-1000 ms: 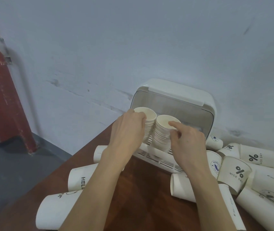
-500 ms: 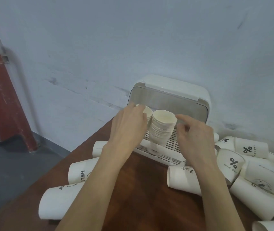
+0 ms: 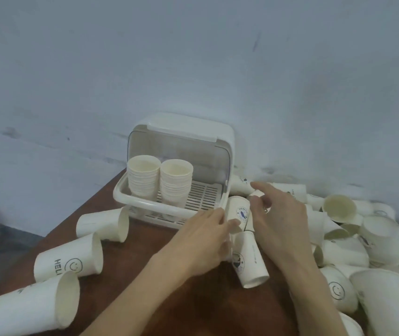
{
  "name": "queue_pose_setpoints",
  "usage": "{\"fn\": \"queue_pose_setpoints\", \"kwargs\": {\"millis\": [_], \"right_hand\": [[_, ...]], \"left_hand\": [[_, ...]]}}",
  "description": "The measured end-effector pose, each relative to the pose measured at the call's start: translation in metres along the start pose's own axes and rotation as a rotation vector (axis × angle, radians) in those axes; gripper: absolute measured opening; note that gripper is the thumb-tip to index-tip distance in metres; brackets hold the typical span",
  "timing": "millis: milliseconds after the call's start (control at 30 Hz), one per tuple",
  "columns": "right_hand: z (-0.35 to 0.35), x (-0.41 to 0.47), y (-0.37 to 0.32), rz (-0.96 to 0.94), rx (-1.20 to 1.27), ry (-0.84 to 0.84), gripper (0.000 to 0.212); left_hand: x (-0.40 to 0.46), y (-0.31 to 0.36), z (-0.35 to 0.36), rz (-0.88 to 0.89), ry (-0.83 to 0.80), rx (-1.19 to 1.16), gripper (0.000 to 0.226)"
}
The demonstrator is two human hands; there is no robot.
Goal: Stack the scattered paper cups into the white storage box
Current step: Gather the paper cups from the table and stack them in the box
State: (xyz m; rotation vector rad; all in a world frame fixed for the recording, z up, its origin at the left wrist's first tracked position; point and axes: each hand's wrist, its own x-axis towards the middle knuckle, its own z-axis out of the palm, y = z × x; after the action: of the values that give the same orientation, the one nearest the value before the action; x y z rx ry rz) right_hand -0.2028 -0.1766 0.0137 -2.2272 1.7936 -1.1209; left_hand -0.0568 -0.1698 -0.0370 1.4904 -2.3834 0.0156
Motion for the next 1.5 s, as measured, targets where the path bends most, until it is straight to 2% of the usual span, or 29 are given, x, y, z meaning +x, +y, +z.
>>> {"fn": "queue_pose_setpoints", "kwargs": {"millis": [300,567,733,967,1133,1500], "right_hand": [[-0.011,0.004,0.000,-0.016,0.022,0.030,0.036],[-0.004,0.005,0.000,-0.029,-0.008,0.009,0.036],[-0.003,0.005,0.000,-0.028,-0.013,-0.002,0.036],[0.000,0.005,-0.002,-0.026,0.000,-0.001,0.037],[0.003,0.005,-0.002,-0.027,0.005,-0.006,0.036],[0.004,0.003,-0.004,-0.004,0.006,-0.039,0.035]], "left_hand": [[0.001,-0.008,0.018,0.049,-0.050,0.055,0.044],[-0.001,-0.008,0.006,-0.002,-0.080,0.116,0.046],[-0.003,-0.014,-0.004,-0.046,-0.090,0.144,0.036],[-0.008,-0.018,-0.034,-0.117,-0.180,0.112,0.040],[-0.012,-0.028,-0.045,-0.182,-0.219,0.039,0.033],[-0.012,-0.029,-0.049,-0.167,-0.105,-0.059,0.036]]}}
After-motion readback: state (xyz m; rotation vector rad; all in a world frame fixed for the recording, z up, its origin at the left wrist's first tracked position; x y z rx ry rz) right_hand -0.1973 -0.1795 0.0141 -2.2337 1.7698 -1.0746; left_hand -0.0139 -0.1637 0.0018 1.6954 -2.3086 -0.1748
